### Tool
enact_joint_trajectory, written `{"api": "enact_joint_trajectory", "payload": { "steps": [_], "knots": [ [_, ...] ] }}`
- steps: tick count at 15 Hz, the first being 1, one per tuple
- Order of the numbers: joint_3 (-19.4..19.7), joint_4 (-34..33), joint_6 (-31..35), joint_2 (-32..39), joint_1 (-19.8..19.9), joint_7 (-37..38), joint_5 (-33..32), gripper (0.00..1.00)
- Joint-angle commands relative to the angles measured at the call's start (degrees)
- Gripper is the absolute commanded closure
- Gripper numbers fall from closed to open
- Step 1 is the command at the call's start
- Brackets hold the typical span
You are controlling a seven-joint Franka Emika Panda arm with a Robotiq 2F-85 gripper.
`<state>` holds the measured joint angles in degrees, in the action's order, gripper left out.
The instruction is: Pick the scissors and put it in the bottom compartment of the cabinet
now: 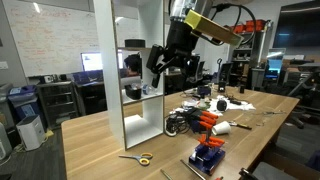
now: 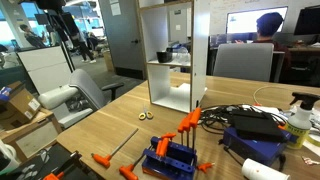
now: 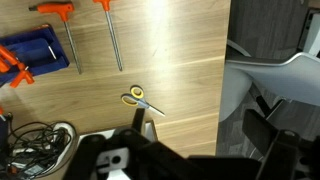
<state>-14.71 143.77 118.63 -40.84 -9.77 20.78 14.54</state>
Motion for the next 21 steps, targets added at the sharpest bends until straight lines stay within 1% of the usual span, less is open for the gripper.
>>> {"api": "enact_joint_trajectory", "payload": {
  "steps": [1,20,21],
  "knots": [
    [-0.09,-0.41,-0.22,-0.07,0.17,-0.08,0.06,0.0],
    [-0.1,-0.65,-0.23,-0.43,0.19,-0.09,0.07,0.0],
    [-0.49,-0.64,-0.65,-0.41,0.35,-0.97,-1.4,0.0]
  ]
}}
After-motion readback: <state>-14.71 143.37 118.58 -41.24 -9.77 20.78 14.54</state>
